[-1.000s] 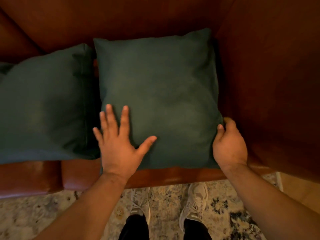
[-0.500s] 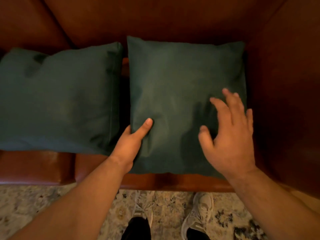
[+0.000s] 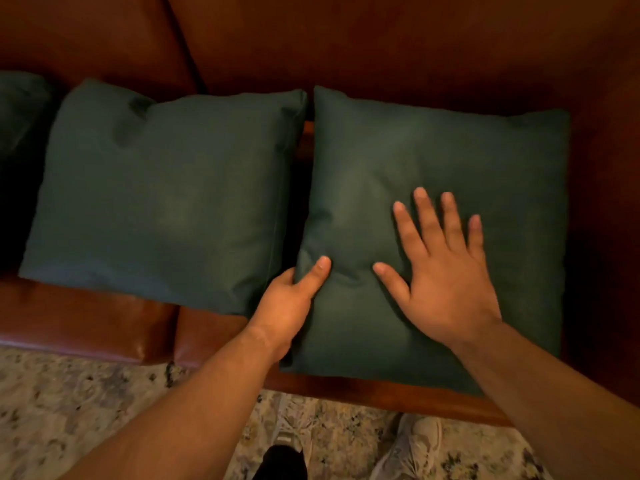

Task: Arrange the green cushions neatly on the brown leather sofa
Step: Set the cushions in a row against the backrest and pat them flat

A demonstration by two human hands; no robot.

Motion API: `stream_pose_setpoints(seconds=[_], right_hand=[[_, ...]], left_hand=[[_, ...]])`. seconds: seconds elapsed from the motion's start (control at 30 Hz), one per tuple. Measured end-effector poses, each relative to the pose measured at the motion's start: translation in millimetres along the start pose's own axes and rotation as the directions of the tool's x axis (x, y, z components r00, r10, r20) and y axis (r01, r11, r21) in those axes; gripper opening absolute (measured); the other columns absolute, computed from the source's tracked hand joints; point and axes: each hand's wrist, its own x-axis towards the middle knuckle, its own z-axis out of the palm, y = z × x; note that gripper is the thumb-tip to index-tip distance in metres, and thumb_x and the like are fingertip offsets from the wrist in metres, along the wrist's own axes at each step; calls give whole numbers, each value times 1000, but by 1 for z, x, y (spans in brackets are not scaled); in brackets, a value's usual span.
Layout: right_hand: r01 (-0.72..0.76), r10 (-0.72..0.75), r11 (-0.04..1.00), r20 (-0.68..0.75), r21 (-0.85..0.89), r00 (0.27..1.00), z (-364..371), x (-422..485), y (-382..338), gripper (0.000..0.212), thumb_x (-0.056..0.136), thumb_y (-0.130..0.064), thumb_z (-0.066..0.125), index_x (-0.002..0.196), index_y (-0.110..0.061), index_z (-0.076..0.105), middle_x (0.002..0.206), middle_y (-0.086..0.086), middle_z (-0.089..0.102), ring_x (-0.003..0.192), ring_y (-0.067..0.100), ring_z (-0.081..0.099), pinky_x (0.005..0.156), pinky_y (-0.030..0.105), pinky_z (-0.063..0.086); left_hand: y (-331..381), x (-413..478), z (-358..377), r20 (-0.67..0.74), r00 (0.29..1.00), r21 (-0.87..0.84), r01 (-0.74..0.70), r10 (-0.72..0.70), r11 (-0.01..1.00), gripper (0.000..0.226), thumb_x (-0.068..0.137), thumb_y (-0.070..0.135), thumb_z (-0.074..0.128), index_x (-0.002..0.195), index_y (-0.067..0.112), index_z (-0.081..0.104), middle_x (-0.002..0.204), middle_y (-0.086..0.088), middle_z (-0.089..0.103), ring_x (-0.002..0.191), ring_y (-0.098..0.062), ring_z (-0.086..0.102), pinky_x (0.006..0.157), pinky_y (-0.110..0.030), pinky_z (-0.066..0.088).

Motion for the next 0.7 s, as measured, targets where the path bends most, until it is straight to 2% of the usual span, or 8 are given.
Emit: stream_pose_setpoints(seconds=[0.03,0.1,0.23,0.3,0.4,0.47,0.6,0.7], right_hand=[[0,2,1000,73,-22,997,5,-1,1,85,99,-74,27,169,-27,14,178,4,4,164,33,1,128,65,10],[-23,23,1000,94,0,995,3,8,11,87,97,-76,31,168,-29,20,177,4,12,163,33,8,128,63,11],[21,-9,997,-147,75,989,-23,52,26,74,95,-80,38,148,-31,52,155,3,49,145,33,44,121,66,24],[15,-5,999,-201,46,979,-23,63,20,75,98,-79,33,156,-32,43,163,3,40,153,33,35,123,64,18],[-3,6,998,47,-58,999,-3,60,-1,85,98,-80,19,169,-33,14,177,6,12,162,38,7,127,65,11],[-23,29,998,124,-53,992,8,64,-4,86,97,-81,15,169,-34,8,178,5,6,163,37,1,128,64,7],[-3,5,1000,120,-18,993,1,95,-8,91,92,-88,20,167,-37,18,175,5,20,161,39,13,126,67,14],[6,-6,1000,-31,-24,1000,-5,101,-5,95,86,-92,32,163,-35,30,169,5,31,157,37,26,120,71,23]], left_hand=[[-1,0,-2,7,1000,-15,2,-2,1000,63,75,60,78,118,14,77,112,-5,82,109,-24,78,107,-48,57],[1,2,-5,65,997,-75,37,-32,996,58,78,54,77,120,14,75,114,-7,81,109,-25,78,102,-46,59],[8,9,-7,138,990,-40,31,-25,999,45,90,46,73,125,18,70,119,-5,80,114,-23,76,99,-41,62],[3,10,-7,113,994,-8,16,-15,1000,37,97,42,70,127,20,69,121,-3,80,116,-23,75,107,-46,57],[-10,4,-12,67,997,-31,30,-28,999,60,82,59,78,131,26,67,121,5,79,116,-16,74,107,-42,56],[-17,-3,-21,88,996,26,31,-33,999,80,65,68,88,131,28,66,121,9,79,115,-12,74,102,-36,58],[-23,-5,-34,97,995,191,-6,-13,982,79,57,47,102,123,19,68,110,12,82,104,-5,77,81,-19,60],[-18,0,-30,63,998,260,-16,0,965,77,56,42,99,124,18,69,113,8,82,106,-6,76,95,-31,62]])
